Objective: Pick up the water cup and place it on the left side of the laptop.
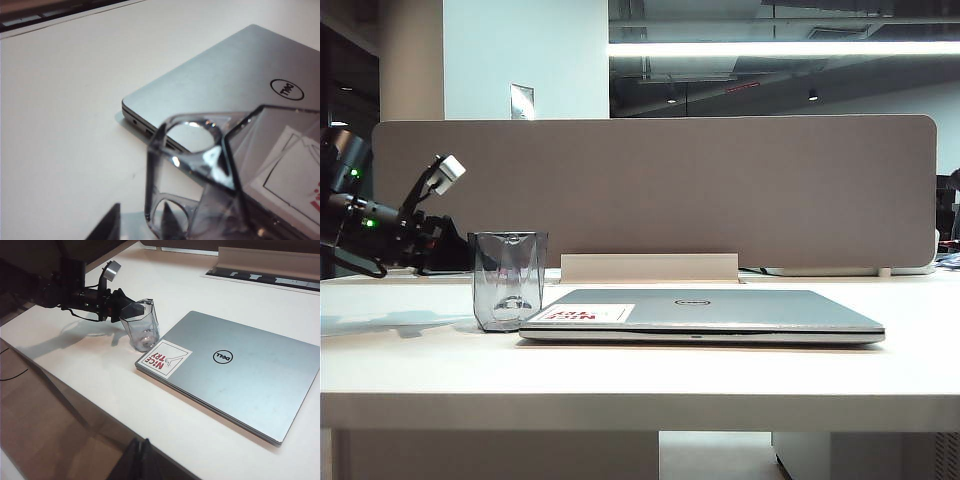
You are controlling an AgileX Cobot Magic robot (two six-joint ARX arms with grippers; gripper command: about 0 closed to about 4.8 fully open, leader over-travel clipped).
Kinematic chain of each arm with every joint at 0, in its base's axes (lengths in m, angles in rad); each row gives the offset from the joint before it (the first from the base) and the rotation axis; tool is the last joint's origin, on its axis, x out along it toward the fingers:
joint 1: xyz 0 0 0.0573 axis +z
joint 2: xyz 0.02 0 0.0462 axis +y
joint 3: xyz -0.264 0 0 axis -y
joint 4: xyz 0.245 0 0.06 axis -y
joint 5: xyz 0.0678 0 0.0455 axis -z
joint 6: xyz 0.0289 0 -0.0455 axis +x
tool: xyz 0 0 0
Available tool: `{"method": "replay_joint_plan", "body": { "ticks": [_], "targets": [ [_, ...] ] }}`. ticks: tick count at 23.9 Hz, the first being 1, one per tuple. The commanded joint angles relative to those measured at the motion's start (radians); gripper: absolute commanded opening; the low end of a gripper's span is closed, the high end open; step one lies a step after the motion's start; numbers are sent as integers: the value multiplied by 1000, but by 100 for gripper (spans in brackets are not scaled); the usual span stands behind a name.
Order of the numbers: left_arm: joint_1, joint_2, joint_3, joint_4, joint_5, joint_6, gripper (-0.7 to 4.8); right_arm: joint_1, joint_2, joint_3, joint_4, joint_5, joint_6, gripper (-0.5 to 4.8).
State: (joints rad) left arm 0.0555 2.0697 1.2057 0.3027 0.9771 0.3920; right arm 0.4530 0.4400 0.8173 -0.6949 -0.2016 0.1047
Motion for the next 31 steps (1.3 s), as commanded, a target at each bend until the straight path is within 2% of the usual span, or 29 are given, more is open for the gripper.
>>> {"method": "replay_joint_plan", "body": {
  "ticks": [1,14,18,25,31],
  "targets": [
    [0,10,18,13,33,5,96,2,0,1,9,10,-4,-7],
    [-36,61,71,40,31,3,73,2,0,1,-4,25,-4,-7],
    [-43,65,71,55,29,4,-7,2,0,1,-16,26,-4,-7],
    [-35,64,71,54,29,-3,-6,2,0,1,-15,24,-3,-7],
    [-13,64,71,53,-24,-11,-6,2,0,1,-16,24,-3,-7]
  ]
}}
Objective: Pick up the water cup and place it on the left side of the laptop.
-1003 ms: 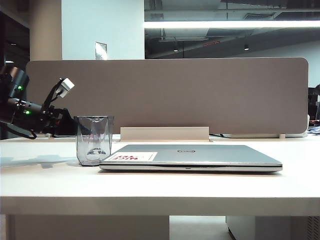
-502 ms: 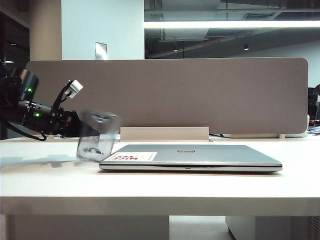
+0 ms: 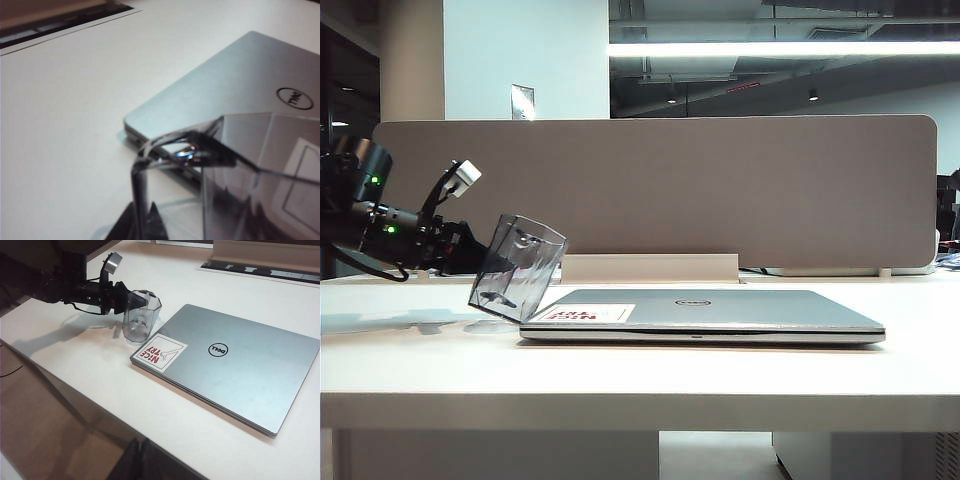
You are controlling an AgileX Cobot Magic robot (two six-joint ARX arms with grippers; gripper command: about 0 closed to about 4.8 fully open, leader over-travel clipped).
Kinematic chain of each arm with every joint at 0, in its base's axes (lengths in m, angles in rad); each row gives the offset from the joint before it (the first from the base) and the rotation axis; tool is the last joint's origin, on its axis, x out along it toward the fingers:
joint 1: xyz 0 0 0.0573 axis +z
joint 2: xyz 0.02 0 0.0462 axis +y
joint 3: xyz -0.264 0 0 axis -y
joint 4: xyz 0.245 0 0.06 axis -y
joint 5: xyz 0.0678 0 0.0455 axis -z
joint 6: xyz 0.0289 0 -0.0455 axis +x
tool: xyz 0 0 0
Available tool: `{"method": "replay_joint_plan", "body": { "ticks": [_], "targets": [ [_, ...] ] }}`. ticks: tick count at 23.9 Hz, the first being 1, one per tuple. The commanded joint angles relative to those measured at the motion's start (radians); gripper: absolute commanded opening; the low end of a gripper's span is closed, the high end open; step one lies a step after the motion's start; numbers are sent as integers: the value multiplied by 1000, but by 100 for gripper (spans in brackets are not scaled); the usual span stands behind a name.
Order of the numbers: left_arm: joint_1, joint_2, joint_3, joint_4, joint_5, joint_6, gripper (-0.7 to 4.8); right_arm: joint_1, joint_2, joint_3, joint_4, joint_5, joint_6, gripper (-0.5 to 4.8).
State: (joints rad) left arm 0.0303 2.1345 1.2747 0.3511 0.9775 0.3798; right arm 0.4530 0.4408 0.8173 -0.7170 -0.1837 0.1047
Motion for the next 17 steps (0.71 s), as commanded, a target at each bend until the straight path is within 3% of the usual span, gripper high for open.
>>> {"method": "replay_joint_plan", "body": {
  "ticks": [1,5,9,14,17],
  "targets": [
    [16,0,2,4,-29,1,-6,2,-1,1,6,6,-3,-7],
    [30,-1,4,12,-130,-16,-6,2,-1,1,6,6,-2,-7],
    [38,-2,4,77,-160,-22,-6,2,-1,1,6,6,0,-7],
    [38,-2,4,232,-174,-130,-6,2,-1,1,6,6,0,-7],
    [37,-1,4,241,-181,-154,-6,2,-1,1,6,6,0,-7]
  ]
}}
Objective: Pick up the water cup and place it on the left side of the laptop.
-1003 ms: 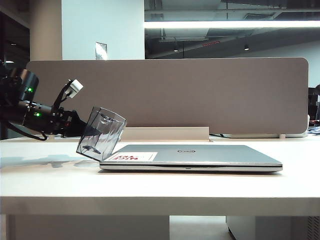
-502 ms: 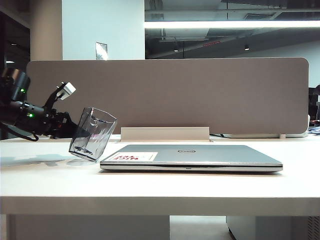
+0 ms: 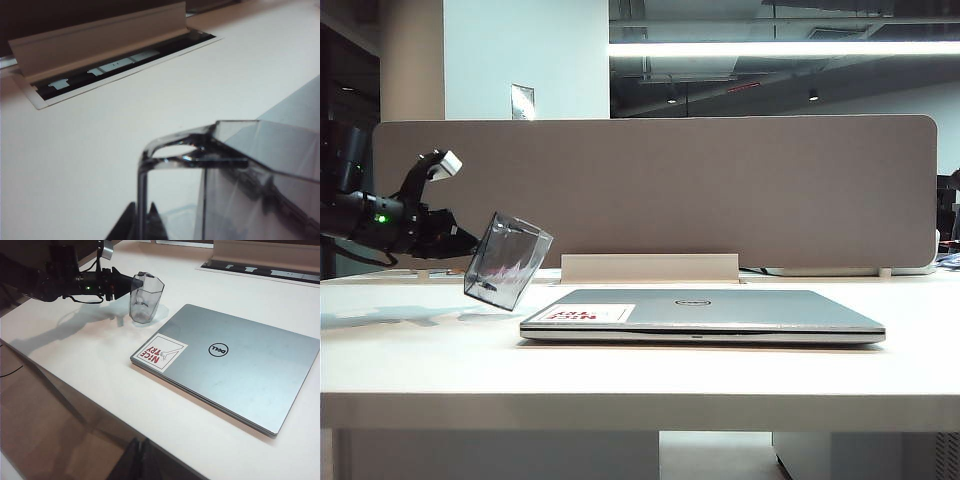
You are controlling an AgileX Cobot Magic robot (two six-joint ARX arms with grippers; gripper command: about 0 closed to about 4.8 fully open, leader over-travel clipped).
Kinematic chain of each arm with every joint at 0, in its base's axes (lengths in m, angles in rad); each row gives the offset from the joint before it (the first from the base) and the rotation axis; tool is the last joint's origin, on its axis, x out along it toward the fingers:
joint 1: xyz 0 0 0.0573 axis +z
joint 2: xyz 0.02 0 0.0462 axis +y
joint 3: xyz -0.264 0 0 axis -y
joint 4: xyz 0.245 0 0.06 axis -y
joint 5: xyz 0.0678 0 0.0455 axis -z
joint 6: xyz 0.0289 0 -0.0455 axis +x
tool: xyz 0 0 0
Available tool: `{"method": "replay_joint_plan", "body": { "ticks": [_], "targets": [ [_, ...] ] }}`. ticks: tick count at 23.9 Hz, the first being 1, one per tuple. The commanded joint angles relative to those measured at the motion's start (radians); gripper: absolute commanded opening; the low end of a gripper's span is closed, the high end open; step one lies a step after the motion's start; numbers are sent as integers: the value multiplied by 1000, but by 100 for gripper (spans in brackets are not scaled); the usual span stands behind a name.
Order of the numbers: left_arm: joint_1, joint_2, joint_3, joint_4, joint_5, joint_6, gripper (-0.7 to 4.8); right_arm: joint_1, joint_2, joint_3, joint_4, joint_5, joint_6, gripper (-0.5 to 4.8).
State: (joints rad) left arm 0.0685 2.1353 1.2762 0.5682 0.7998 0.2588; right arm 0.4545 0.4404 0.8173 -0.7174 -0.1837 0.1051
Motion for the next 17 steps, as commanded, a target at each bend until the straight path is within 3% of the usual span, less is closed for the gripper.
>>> {"method": "replay_joint_plan", "body": {
  "ticks": [1,17],
  "targets": [
    [0,-2,2,7,-17,-35,-6,1,-1,1,7,6,0,-7],
    [20,-2,-2,-156,-82,-31,-6,1,-1,1,3,6,0,-7]
  ]
}}
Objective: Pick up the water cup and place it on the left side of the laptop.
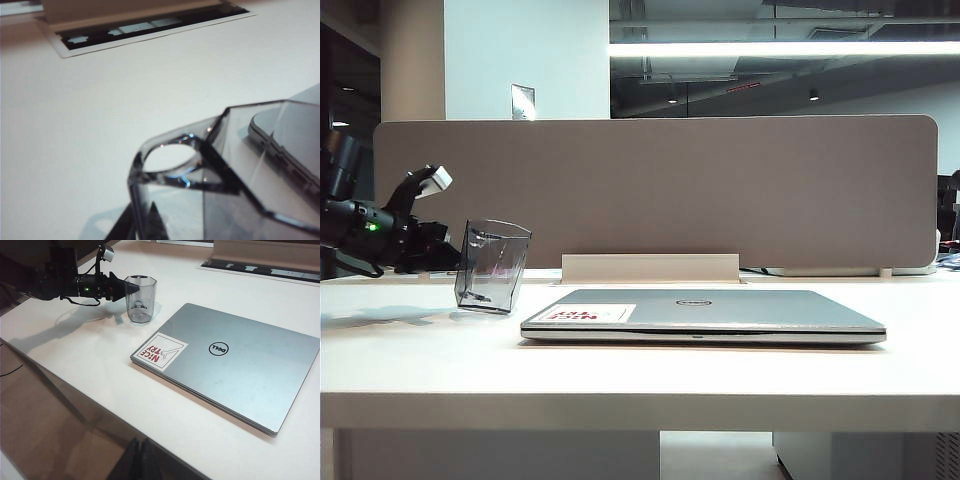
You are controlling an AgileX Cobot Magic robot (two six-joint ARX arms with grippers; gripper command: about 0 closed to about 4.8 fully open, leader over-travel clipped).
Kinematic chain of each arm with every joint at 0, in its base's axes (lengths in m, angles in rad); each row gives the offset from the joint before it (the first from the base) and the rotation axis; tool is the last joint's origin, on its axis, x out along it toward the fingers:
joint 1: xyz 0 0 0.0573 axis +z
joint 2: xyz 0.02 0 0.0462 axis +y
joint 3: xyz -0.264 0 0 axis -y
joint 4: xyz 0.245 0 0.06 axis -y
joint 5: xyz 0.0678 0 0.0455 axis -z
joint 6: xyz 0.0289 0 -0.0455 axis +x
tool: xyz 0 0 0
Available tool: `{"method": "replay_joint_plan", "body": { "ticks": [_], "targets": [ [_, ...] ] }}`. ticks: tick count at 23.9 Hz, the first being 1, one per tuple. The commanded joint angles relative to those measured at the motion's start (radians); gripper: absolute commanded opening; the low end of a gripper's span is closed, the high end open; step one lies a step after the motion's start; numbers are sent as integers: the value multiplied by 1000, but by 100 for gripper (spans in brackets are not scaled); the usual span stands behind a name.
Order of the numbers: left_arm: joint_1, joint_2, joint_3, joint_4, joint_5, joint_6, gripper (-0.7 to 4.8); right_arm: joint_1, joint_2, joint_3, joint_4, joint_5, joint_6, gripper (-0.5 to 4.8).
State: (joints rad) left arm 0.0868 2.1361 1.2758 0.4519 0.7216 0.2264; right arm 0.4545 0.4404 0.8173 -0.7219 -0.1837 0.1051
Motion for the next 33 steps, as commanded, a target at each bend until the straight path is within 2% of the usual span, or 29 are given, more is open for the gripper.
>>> {"method": "replay_joint_plan", "body": {
  "ticks": [1,10,12,18,23,25,33],
  "targets": [
    [2,-2,-2,-40,-2,1,-6,1,-1,1,8,6,-1,-7],
    [2,-4,-1,-42,29,1,0,1,-1,1,8,6,-1,-7],
    [2,-4,-1,-47,44,1,31,1,-1,1,8,6,-1,-7],
    [3,-11,-1,-63,72,1,31,1,-1,1,8,6,-1,-7],
    [10,-62,0,-136,72,2,36,1,-1,1,8,6,-1,-7],
    [13,-79,0,-172,72,2,64,1,-1,1,8,6,-1,-7],
    [21,-97,0,-294,64,6,66,1,-2,1,8,-2,-1,-7]
  ]
}}
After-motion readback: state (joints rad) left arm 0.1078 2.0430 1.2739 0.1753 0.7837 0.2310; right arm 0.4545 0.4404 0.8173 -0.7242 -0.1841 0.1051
